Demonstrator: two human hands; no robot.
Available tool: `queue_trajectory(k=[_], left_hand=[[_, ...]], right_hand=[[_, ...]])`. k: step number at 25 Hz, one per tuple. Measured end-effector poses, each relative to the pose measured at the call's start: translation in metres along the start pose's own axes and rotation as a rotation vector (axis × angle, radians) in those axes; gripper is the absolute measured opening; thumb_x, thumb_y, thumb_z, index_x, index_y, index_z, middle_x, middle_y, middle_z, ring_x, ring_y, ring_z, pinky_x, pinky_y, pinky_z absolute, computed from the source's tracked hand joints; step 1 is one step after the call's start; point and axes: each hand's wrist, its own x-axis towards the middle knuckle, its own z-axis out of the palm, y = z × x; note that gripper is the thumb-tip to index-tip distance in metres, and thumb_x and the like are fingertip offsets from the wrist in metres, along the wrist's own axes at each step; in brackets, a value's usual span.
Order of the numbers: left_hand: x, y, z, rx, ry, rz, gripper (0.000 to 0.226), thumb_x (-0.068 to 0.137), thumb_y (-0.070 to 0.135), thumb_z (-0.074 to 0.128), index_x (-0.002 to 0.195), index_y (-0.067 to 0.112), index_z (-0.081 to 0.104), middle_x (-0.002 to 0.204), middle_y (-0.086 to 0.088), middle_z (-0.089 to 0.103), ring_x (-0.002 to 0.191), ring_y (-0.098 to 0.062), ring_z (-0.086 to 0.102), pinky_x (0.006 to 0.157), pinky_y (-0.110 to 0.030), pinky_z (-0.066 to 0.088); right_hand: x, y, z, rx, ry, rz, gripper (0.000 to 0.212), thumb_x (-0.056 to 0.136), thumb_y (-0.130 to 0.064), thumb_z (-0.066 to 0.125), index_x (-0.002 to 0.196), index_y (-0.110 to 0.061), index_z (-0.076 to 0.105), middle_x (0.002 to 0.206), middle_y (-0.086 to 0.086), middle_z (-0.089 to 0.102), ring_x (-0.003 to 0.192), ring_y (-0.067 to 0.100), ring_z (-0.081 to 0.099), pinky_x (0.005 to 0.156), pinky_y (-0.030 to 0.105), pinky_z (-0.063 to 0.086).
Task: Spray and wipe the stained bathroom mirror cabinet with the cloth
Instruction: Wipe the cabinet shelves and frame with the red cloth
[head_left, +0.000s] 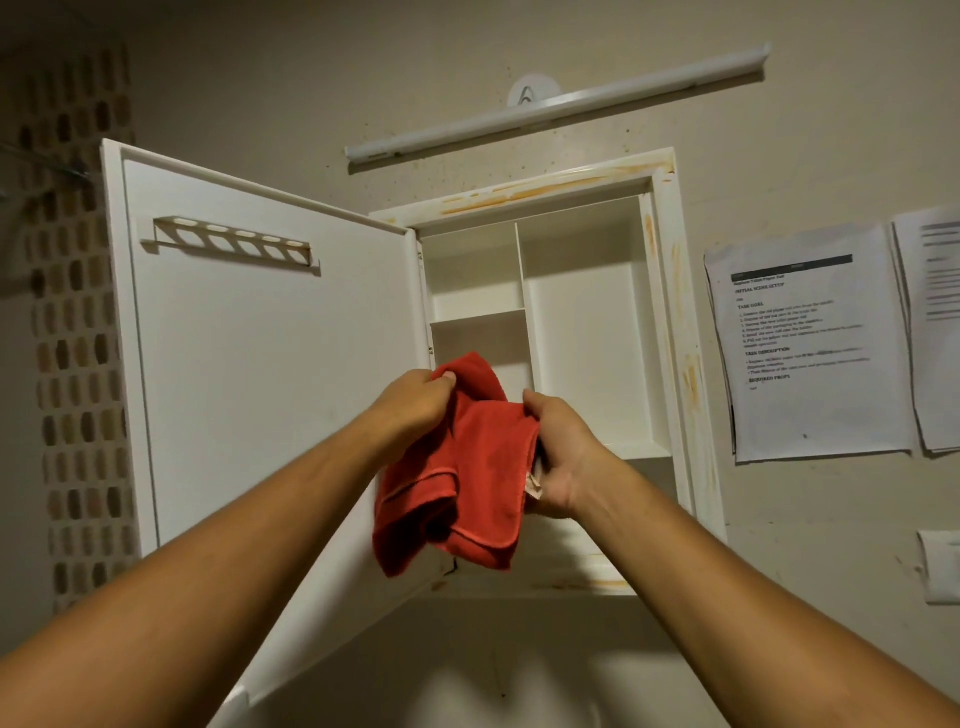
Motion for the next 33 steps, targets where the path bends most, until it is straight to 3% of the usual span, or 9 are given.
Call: queue_trajectory(k=[6, 9, 13, 17, 19, 24, 27, 30, 33], left_hand=[[-0.043, 0.018, 0.038, -0.281, -0.416, 0.250, 0.039, 0.097, 0.018, 0.049, 0.130, 0.035, 0.064, 0.123, 0.008, 0.069, 0.107, -0.012, 0.068, 0.083, -0.015, 0.051], [-0.034, 0.008, 0.014, -0.471, -0.266, 0.253, 0.030, 0.099, 0.015, 0.054, 0.116, 0.025, 0.077, 0.114, 0.001, 0.077, 0.109, -0.018, 0.072, 0.093, -0.028, 0.058], [-0.020, -0.006, 0.001, -0.372, -0.146, 0.135, 0.035, 0.105, 0.027, 0.056, 0.139, 0.029, 0.062, 0.132, 0.007, 0.068, 0.123, -0.013, 0.063, 0.106, -0.040, 0.049], [-0.013, -0.013, 0.016, -0.596, -0.381, 0.052, 0.036, 0.100, 0.043, 0.062, 0.130, 0.022, 0.067, 0.118, -0.003, 0.077, 0.109, -0.021, 0.073, 0.085, -0.032, 0.060], [-0.010, -0.015, 0.015, -0.700, -0.400, 0.034, 0.044, 0.096, 0.050, 0.065, 0.126, 0.018, 0.072, 0.119, -0.006, 0.076, 0.111, -0.024, 0.073, 0.092, -0.037, 0.058], [-0.004, -0.018, 0.022, -0.566, -0.148, 0.124, 0.036, 0.091, 0.047, 0.073, 0.110, 0.017, 0.076, 0.101, -0.003, 0.080, 0.093, -0.019, 0.078, 0.066, -0.024, 0.059], [0.004, -0.013, 0.018, -0.660, -0.061, 0.210, 0.031, 0.092, 0.042, 0.075, 0.110, 0.018, 0.075, 0.099, -0.007, 0.079, 0.089, -0.023, 0.078, 0.068, -0.028, 0.060], [0.013, -0.008, 0.012, -0.602, -0.062, 0.221, 0.034, 0.094, 0.047, 0.070, 0.111, 0.018, 0.072, 0.097, -0.006, 0.079, 0.084, -0.024, 0.077, 0.066, -0.032, 0.060], [0.023, 0.002, -0.004, -0.419, -0.051, 0.157, 0.056, 0.098, 0.066, 0.051, 0.111, 0.015, 0.069, 0.096, -0.002, 0.077, 0.080, -0.019, 0.074, 0.063, -0.027, 0.057]], right_hand=[[0.007, -0.015, 0.013, 0.194, -0.045, -0.064, 0.074, 0.080, -0.067, 0.076, 0.116, -0.003, 0.073, 0.094, 0.017, 0.079, 0.095, 0.036, 0.073, 0.080, 0.048, 0.058], [0.014, -0.018, 0.005, 0.236, -0.030, -0.164, 0.037, 0.095, -0.028, 0.067, 0.124, -0.005, 0.069, 0.113, 0.018, 0.074, 0.099, 0.034, 0.070, 0.099, 0.048, 0.057], [0.023, -0.015, 0.005, 0.166, 0.039, -0.249, 0.033, 0.100, -0.023, 0.067, 0.128, -0.004, 0.068, 0.114, 0.019, 0.076, 0.101, 0.033, 0.074, 0.099, 0.052, 0.057], [0.027, -0.005, 0.009, 0.102, -0.134, -0.269, 0.032, 0.092, -0.015, 0.077, 0.120, -0.002, 0.073, 0.112, 0.021, 0.077, 0.103, 0.034, 0.077, 0.094, 0.049, 0.060], [0.026, -0.004, 0.005, 0.066, -0.179, -0.305, 0.030, 0.092, -0.018, 0.078, 0.118, -0.004, 0.076, 0.111, 0.019, 0.078, 0.100, 0.030, 0.078, 0.086, 0.043, 0.063], [0.035, 0.003, -0.007, -0.364, -0.007, -0.678, 0.029, 0.091, -0.042, 0.079, 0.112, -0.022, 0.077, 0.100, 0.002, 0.082, 0.091, 0.019, 0.080, 0.066, 0.030, 0.062], [0.042, -0.001, -0.013, -0.307, -0.169, -0.445, 0.044, 0.086, -0.053, 0.080, 0.122, -0.029, 0.075, 0.116, 0.001, 0.079, 0.103, 0.019, 0.077, 0.083, 0.046, 0.063], [0.046, -0.003, -0.015, -0.167, -0.395, -0.337, 0.036, 0.089, -0.021, 0.083, 0.124, -0.015, 0.075, 0.126, 0.014, 0.074, 0.115, 0.029, 0.073, 0.091, 0.047, 0.062], [0.049, -0.016, -0.009, -0.330, -0.207, -0.577, 0.033, 0.087, -0.003, 0.076, 0.117, -0.017, 0.073, 0.109, 0.005, 0.080, 0.102, 0.026, 0.077, 0.076, 0.038, 0.063]])
